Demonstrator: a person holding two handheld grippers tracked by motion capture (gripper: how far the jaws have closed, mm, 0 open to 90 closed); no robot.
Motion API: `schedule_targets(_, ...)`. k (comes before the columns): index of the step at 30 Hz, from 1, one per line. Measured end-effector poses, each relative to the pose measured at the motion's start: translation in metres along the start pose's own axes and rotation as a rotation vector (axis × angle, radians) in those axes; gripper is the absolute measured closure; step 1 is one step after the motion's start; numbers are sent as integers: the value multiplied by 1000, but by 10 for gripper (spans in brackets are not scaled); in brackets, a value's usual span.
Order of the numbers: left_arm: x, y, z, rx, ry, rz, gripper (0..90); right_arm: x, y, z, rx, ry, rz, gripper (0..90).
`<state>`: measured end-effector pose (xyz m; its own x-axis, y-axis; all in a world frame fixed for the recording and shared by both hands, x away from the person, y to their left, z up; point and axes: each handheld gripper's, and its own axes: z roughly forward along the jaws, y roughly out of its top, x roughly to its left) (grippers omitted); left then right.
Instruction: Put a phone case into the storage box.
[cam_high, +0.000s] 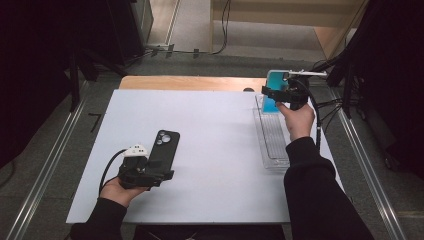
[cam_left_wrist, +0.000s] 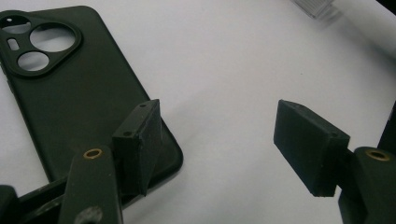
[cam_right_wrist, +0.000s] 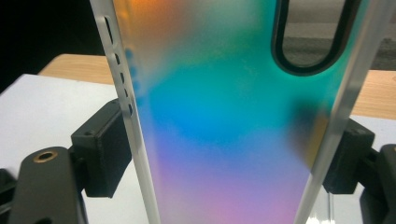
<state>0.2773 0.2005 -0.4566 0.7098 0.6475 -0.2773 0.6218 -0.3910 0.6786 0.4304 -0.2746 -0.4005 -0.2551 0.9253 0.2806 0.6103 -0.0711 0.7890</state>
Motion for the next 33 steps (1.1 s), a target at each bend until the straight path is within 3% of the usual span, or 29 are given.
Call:
schedule_targets(2, 0, 0, 0, 3, 1, 3, 325, -1, 1, 8, 7, -30, -24, 167)
schedule_targets(8, 1, 0, 0, 2, 0, 0, 325, -8, -1, 25, 21, -68, -26, 167)
schedule_targets(13, 0, 0, 1, 6, -3, 8, 325, -15, -2, 36, 17, -88, -6, 166)
schedule_targets(20, 1, 0, 1, 6, -4, 7, 325, -24, -3, 63, 76, -92, 47, 164)
schedule_targets(33, 1, 1, 1, 5, -6, 9, 325, -26, -8, 72, 96, -99, 32, 157)
